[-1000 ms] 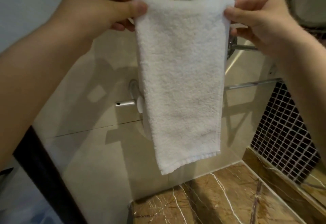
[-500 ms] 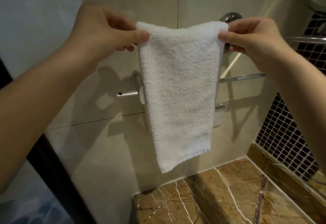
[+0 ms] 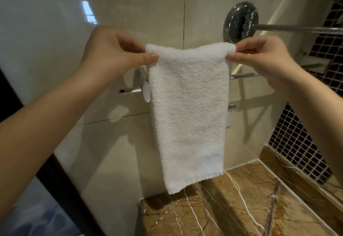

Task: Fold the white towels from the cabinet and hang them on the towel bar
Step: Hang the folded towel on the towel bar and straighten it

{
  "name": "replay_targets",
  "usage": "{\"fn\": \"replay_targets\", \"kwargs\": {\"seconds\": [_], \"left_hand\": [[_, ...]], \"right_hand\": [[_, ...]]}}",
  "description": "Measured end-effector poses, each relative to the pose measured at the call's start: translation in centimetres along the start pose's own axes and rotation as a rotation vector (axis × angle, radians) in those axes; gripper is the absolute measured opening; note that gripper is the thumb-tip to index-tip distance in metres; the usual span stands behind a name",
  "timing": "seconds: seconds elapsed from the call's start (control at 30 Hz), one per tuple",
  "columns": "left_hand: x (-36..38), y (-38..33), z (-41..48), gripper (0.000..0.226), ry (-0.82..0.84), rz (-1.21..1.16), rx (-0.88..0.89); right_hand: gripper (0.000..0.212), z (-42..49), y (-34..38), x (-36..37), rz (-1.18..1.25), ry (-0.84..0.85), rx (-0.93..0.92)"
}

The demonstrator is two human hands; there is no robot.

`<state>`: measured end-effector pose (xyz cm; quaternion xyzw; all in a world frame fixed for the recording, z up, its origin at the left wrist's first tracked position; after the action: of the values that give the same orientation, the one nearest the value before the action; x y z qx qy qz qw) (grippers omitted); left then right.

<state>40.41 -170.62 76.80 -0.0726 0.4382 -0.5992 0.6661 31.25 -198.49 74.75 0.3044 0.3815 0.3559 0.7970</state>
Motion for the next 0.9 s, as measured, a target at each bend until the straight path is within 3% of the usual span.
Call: {"fn": "replay_targets", "kwargs": {"seconds": [0.13,0.6,0.73,0.83,0.9], "left_hand": [[0.2,0.6,-0.7,0.022,-0.032,0.105,-0.017],[1.7,1.1,-2.7,0.025,-0.047,0.309,0.040],[1.0,0.2,-4.5,0.036,-0.215,0.419,0.115],[0.7,-0.2,-8.2,0.033,-0.404,0.380,0.205],[1.7,1.2,-10.3,0.029,-0.402,0.274,0.181]], "right_hand": [[0.027,-0.9,-1.0,0.8,-0.043,0.008,0.034],[0.032,-1.9,-3.0,0.9,-0.119,-0.044,0.079],[0.022,-2.3,-3.6,0.9,-0.121,-0.068,0.083],[0.024,-3.8,-3.6,-0.1,-0.155,-0.275,0.002],[0.026,-5.7,-4.1,-0.7,-0.137,-0.450,-0.054]]}}
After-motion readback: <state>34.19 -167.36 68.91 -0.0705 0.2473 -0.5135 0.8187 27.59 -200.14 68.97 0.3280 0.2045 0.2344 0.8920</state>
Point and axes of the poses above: each hand's wrist, its own z-axis towards the middle knuckle, its own x-axis out of the palm, y = z × x, the point moved 9 cm from there along z, towards the middle knuckle, and after that the axes turned 7 degrees about y, right-handed, at the moved point
